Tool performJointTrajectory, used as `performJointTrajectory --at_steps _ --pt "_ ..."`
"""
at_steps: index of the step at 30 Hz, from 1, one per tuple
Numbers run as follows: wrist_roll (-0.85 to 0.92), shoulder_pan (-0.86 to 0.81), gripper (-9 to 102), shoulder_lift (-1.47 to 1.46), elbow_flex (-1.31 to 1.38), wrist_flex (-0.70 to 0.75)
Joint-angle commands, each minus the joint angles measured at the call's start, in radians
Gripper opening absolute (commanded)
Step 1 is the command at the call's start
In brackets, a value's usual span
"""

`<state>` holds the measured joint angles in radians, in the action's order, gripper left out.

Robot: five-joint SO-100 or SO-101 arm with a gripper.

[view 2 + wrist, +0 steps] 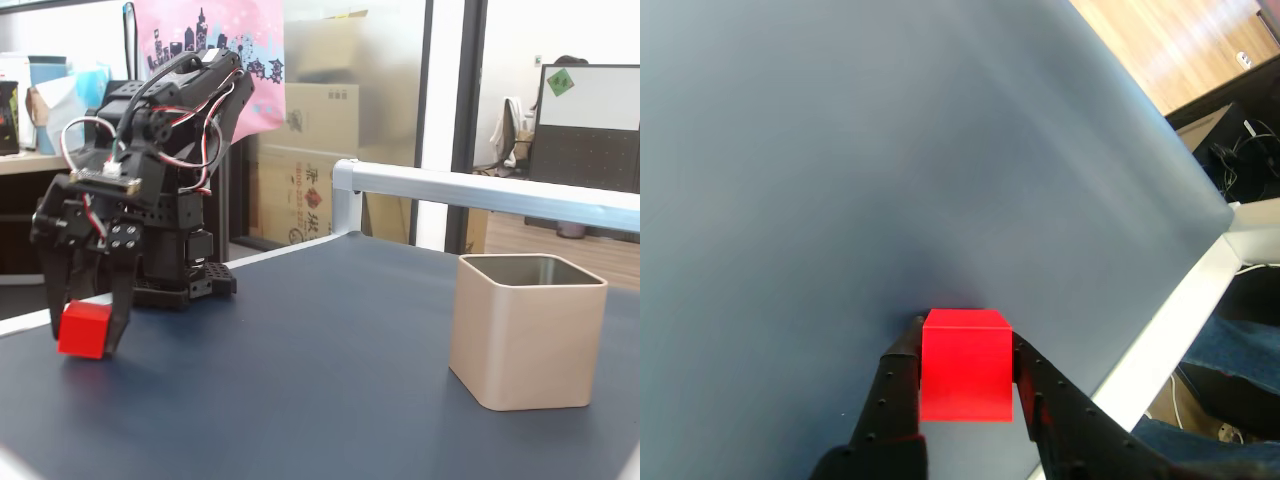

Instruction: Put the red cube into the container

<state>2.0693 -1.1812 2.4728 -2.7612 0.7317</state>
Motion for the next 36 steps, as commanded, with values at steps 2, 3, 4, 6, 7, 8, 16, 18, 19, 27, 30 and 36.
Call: performJointTrajectory --at_steps 2,3,4,6,7,8,16,18,19,27,30,36 --pt "-0.176 0.173 0 -0.008 0.258 0.069" --pt "-0.215 0.229 0 -0.015 0.318 0.084" --pt "-0.250 0.285 0 -0.023 0.374 0.092" --pt "-0.331 0.399 0 -0.049 0.492 0.098" --pt "-0.364 0.454 0 -0.063 0.549 0.103" --pt "-0.388 0.508 0 -0.078 0.598 0.104" --pt "-0.477 0.856 0 -0.209 0.854 0.087" --pt "-0.477 0.923 0 -0.249 0.891 0.086" --pt "-0.472 0.954 0 -0.270 0.907 0.084" --pt "-0.466 1.134 0 -0.440 1.002 0.040" --pt "-0.472 1.177 0 -0.505 1.034 0.011" --pt "-0.491 1.239 0 -0.647 1.138 0.006"
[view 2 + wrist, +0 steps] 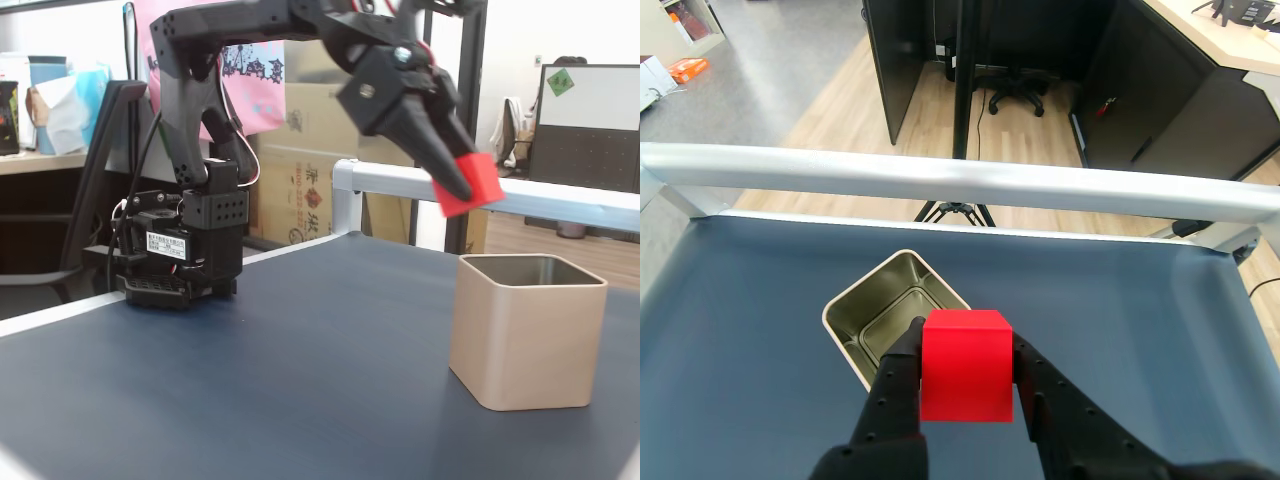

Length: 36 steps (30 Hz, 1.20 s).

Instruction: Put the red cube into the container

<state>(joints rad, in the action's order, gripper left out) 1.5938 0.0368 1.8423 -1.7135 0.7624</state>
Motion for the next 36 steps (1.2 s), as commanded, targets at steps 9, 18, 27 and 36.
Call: performJointTrajectory --at_steps 9,18,27,36 --pt "-0.025 0.083 0 -0.176 0.212 -0.023" --pt "-0.006 0.095 1 -0.256 0.236 -0.021" --pt "-0.002 0.094 1 -0.285 0.238 -0.020" --pt "-0.025 0.098 4 -0.279 0.244 -0.015"
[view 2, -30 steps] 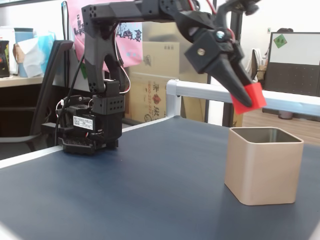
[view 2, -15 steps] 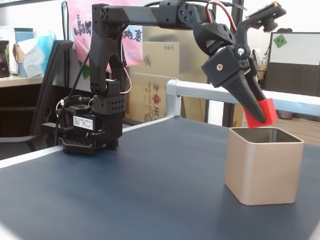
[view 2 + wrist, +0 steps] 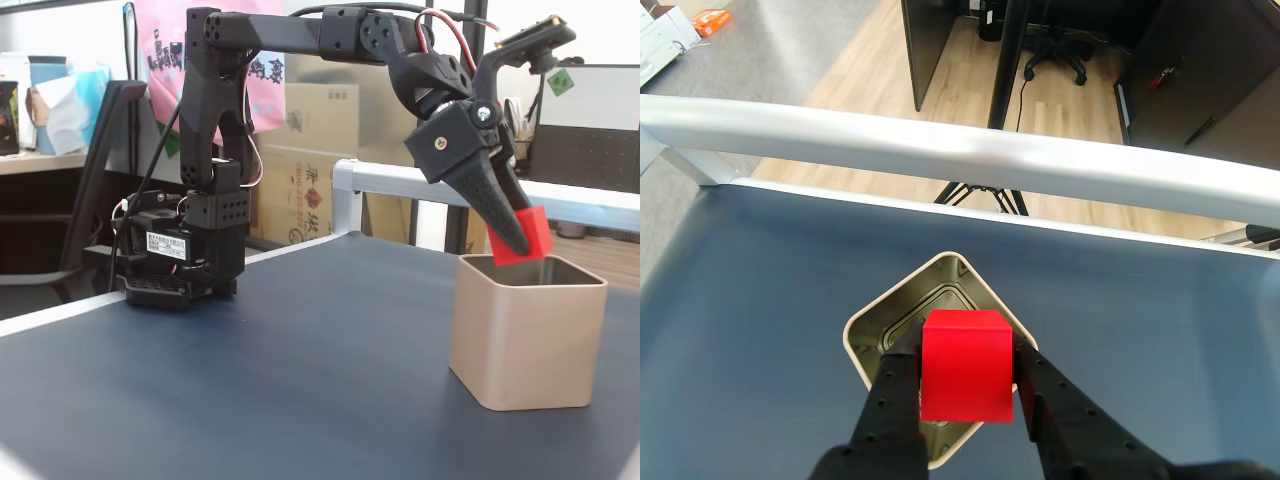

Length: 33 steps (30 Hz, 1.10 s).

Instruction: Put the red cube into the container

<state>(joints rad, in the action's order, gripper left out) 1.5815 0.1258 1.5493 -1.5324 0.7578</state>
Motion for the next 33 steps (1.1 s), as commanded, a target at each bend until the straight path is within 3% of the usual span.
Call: performJointTrajectory --at_steps 1,12,23,33 --pt "-0.012 0.009 5 0.017 0.060 -0.011" --pt "-0.071 0.023 27 0.037 0.063 -0.037" --pt "0.011 0.021 42 0.054 0.066 -0.035" --pt "-0.002 0.025 44 0.071 0.055 -0.037"
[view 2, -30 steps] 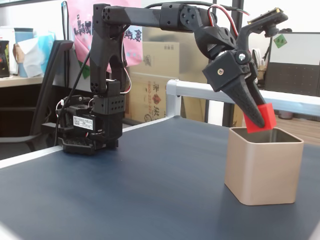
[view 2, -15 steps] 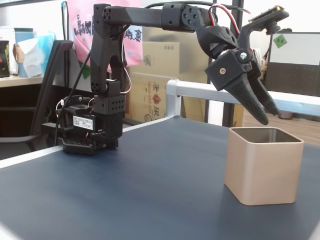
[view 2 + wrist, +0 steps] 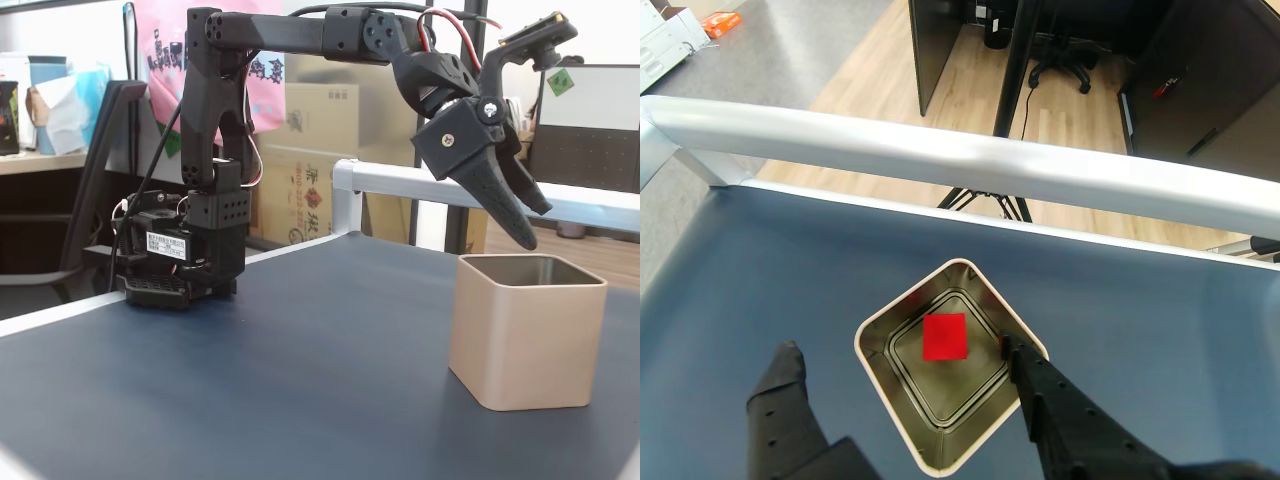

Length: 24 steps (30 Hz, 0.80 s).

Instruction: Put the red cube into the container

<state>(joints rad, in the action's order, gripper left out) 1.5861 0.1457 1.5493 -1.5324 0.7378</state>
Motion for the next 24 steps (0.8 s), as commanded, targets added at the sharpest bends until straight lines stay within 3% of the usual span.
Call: performJointTrajectory --at_steps 1,12,20,24 --pt "-0.005 0.005 44 0.071 0.054 -0.017" --pt "-0.014 0.002 40 0.075 0.051 -0.023" --pt "-0.055 -0.038 0 0.170 -0.005 -0.026" --pt "-0.058 -0.074 0 0.324 -0.144 -0.029"
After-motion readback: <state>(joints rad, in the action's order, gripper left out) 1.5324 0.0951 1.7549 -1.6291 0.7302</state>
